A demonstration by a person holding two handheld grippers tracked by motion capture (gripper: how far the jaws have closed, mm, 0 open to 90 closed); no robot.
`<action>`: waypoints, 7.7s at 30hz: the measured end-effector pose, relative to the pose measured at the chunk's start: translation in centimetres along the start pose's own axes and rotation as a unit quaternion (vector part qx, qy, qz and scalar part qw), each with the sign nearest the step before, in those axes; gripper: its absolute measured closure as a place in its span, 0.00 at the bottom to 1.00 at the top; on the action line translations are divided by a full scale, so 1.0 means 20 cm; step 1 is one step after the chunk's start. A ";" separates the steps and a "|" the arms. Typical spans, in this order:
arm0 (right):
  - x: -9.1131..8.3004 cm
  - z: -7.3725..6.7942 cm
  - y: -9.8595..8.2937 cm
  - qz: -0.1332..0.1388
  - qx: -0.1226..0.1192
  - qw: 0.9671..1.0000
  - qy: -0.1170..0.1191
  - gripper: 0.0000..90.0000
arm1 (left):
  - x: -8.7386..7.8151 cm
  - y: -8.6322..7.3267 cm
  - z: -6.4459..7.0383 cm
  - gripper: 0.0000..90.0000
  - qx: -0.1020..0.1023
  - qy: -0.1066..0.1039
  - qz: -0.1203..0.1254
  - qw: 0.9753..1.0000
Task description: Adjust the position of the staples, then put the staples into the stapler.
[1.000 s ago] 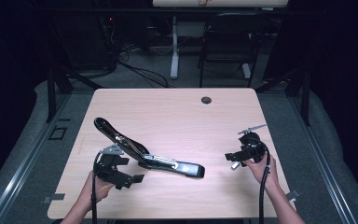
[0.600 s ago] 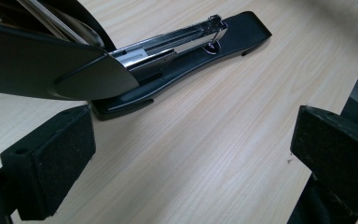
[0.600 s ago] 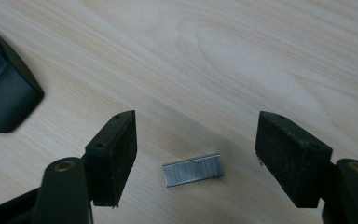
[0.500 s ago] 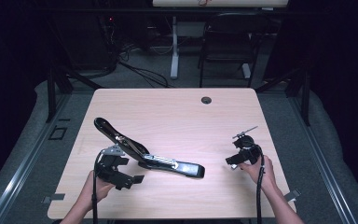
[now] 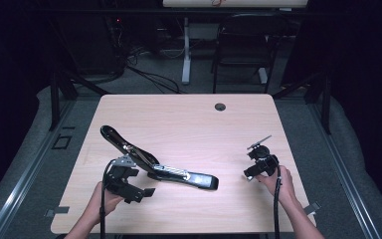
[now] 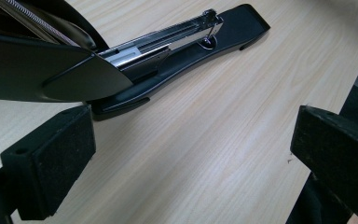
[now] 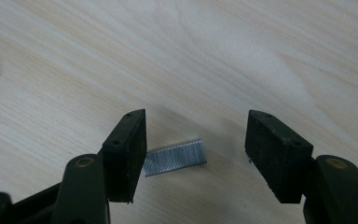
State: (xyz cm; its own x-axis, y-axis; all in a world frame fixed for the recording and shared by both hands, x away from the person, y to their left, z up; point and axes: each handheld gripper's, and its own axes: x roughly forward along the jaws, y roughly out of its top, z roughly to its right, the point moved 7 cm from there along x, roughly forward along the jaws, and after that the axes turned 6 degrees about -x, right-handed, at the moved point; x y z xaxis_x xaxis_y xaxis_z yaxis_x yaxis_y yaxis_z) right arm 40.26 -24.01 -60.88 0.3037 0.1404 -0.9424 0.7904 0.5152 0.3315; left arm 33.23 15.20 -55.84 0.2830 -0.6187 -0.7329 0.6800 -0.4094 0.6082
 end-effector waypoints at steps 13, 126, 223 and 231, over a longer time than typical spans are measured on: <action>-0.02 0.02 -0.03 -0.016 0.000 1.000 -0.004 0.56 | 0.00 0.00 0.00 0.00 0.005 0.008 -0.005 1.000; -0.19 -0.30 0.28 0.132 -0.083 0.986 0.052 0.87 | 0.00 0.00 -0.03 0.00 0.006 0.031 -0.014 0.999; -0.22 -0.80 0.71 0.182 -0.274 0.927 0.181 0.87 | -0.04 0.00 -0.07 0.00 -0.016 0.006 0.006 1.000; -0.20 -0.87 0.74 0.182 -0.294 0.918 0.194 0.87 | -0.04 0.00 -0.07 0.00 -0.016 0.005 0.006 1.000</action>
State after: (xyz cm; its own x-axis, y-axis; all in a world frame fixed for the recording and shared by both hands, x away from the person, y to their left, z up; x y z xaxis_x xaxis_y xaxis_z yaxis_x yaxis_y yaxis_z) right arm 41.50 -2.24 -52.90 0.1882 0.6246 -0.7579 0.2152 0.7267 0.6524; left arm 33.93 16.59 -55.61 0.2973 -0.6167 -0.7289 0.6975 -0.3810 0.6068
